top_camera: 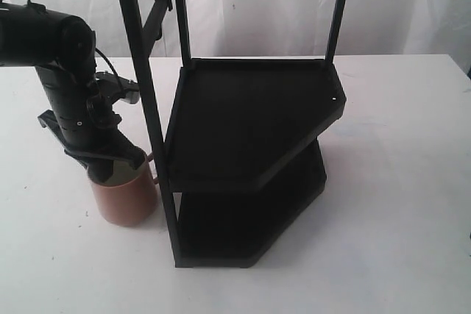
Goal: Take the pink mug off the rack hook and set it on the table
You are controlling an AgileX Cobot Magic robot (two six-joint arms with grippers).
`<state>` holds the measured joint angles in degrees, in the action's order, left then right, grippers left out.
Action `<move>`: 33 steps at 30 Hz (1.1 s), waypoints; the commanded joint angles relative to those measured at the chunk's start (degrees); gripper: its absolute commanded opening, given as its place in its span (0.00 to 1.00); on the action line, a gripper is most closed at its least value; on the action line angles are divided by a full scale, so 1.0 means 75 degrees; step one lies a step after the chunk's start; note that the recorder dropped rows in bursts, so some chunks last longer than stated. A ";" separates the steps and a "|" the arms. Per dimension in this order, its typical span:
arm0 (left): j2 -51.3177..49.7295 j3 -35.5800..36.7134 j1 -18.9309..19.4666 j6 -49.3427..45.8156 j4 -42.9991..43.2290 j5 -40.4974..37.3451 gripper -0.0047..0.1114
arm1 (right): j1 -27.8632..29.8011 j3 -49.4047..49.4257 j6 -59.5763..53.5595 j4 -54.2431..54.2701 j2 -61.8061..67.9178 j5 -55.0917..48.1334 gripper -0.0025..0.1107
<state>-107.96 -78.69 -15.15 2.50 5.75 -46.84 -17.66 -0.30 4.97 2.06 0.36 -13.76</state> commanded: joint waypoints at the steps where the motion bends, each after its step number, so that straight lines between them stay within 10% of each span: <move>1: 0.0007 -0.0008 -0.0039 0.0068 -0.0069 -0.0130 0.39 | 0.0050 0.0041 -0.0027 -0.0057 -0.0049 0.0003 0.02; 5: 0.0007 -0.0008 -0.0039 0.0088 -0.0159 -0.0147 0.54 | 0.0050 0.0041 -0.0027 -0.0057 -0.0049 0.0003 0.02; 33: 0.1163 -0.0096 -0.0039 0.0072 -0.0295 -0.0430 0.54 | 0.0050 0.0041 -0.0027 -0.0057 -0.0049 0.0003 0.02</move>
<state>-100.54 -79.16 -15.15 2.74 4.09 -48.38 -17.66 -0.30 4.97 2.06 0.36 -13.76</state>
